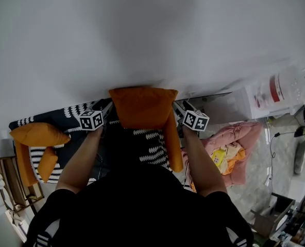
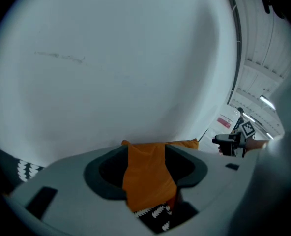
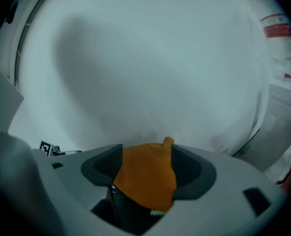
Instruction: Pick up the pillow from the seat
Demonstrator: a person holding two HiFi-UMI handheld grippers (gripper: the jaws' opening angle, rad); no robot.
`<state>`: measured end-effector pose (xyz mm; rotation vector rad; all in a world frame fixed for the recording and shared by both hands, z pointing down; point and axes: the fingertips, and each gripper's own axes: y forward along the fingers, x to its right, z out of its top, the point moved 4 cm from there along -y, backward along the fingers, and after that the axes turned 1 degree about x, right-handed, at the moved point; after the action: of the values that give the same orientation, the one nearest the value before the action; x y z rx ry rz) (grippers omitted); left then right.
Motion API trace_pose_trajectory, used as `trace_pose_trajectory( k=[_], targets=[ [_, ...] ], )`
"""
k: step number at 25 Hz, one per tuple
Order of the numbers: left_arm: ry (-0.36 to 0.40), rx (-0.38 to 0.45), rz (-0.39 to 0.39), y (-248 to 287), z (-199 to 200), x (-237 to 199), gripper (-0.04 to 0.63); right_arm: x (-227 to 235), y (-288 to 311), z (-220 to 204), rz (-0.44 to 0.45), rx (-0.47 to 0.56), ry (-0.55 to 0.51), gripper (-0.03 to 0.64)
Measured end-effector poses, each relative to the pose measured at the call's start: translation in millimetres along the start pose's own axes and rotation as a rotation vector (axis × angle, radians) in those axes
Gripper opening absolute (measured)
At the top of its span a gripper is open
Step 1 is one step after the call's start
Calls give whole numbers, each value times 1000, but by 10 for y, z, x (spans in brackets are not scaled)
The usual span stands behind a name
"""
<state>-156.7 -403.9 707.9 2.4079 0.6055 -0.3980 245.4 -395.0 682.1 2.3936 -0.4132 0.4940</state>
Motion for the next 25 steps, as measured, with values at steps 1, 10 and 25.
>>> trace_pose_trajectory(
  k=[1,10,25],
  targets=[
    [-15,-5,4,44,-14,-16,242,36,58,-15,-2,-10,4,304],
    [-110,-13,58,497,-125,-189,263,326,463,-1,-36,-35,53,304],
    [-188,-2,110,921,-184,-485,281,497,871,7,-48,-45,126,298]
  ],
)
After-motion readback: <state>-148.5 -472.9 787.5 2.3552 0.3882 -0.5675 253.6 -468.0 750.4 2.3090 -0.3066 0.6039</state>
